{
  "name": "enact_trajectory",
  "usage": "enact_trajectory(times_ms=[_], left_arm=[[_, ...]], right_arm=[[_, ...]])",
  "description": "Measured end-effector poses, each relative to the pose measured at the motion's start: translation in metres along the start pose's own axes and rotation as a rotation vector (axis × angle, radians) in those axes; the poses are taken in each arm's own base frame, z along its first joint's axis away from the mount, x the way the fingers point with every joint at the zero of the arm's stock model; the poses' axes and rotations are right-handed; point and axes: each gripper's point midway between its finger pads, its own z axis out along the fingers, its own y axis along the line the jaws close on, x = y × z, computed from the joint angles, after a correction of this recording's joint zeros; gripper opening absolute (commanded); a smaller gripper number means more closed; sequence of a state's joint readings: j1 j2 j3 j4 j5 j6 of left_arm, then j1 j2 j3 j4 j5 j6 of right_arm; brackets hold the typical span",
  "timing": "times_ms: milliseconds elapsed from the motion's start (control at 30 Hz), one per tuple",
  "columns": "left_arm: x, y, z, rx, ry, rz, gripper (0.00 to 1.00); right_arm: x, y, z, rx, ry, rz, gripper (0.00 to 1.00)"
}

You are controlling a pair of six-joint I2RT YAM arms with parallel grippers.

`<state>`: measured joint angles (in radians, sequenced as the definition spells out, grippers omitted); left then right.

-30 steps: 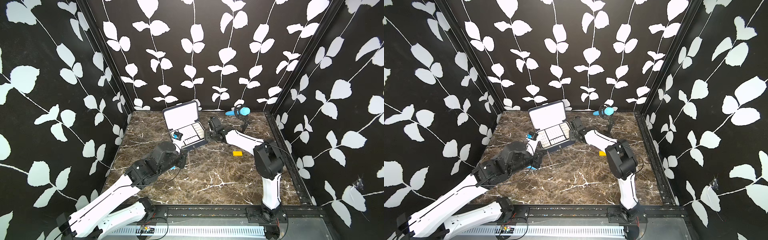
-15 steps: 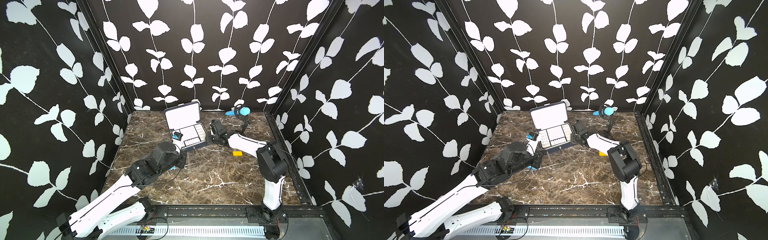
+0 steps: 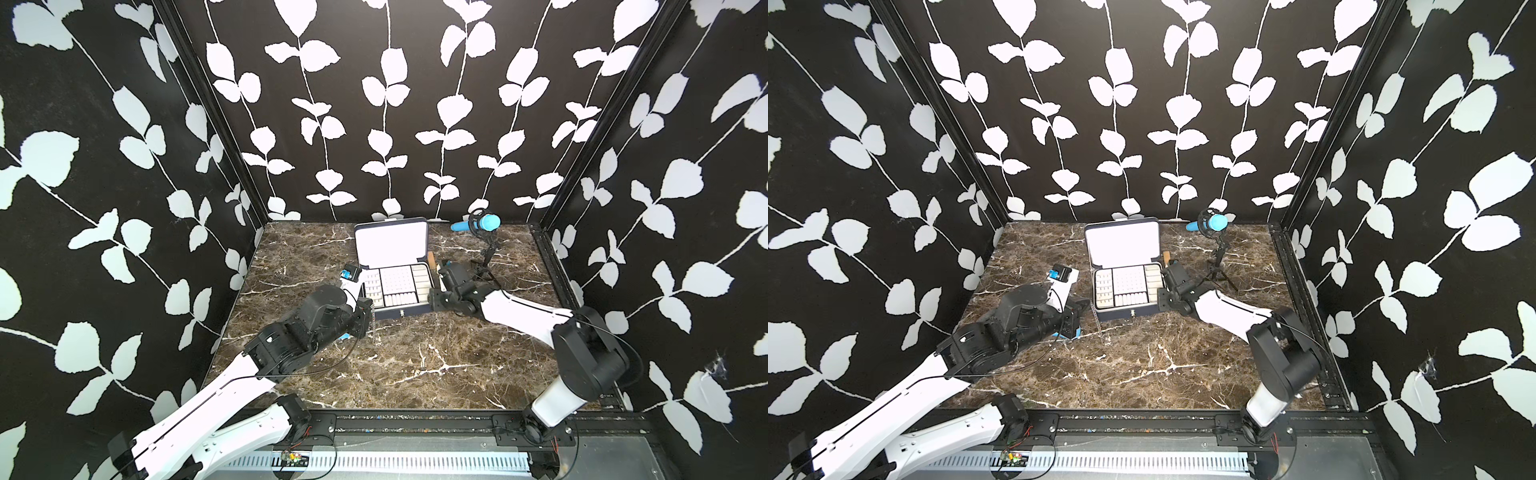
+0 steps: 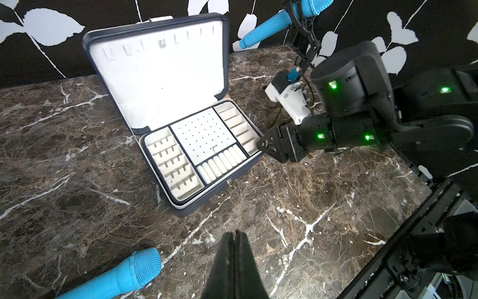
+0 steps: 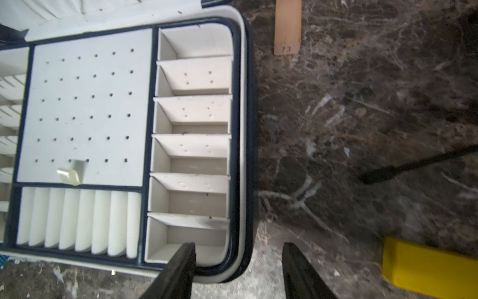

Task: Put jewelry chain into jewelry box
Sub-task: Move the jewelry box to the center of the board.

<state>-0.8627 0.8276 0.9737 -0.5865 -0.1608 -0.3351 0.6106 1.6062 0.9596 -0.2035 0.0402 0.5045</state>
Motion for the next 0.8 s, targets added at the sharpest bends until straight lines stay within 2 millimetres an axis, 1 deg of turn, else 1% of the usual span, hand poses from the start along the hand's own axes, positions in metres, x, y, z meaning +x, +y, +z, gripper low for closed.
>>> enact_trajectory(times_ms=[167,300,600,800], left_arm=[[-0.002,0.003,-0.007,-0.007,-0.019,-0.003,0.00],[-0.002,0.005,-0.011,-0.016,-0.022,-0.003,0.00],[0.000,0.010,-0.018,-0.035,-0.022,-0.002,0.00],[0.000,0.010,-0.018,-0.035,-0.021,-0.002,0.00]], right_arm=[[0.025,-0.008,-0.018,0.004,0.020,-0.013,0.50],[0.039,-0.010,-0.029,0.003,0.035,-0.030,0.48],[0.069,-0.008,-0.047,-0.011,0.059,-0.073,0.46],[0.080,-0.010,-0.054,-0.009,0.073,-0.086,0.45]])
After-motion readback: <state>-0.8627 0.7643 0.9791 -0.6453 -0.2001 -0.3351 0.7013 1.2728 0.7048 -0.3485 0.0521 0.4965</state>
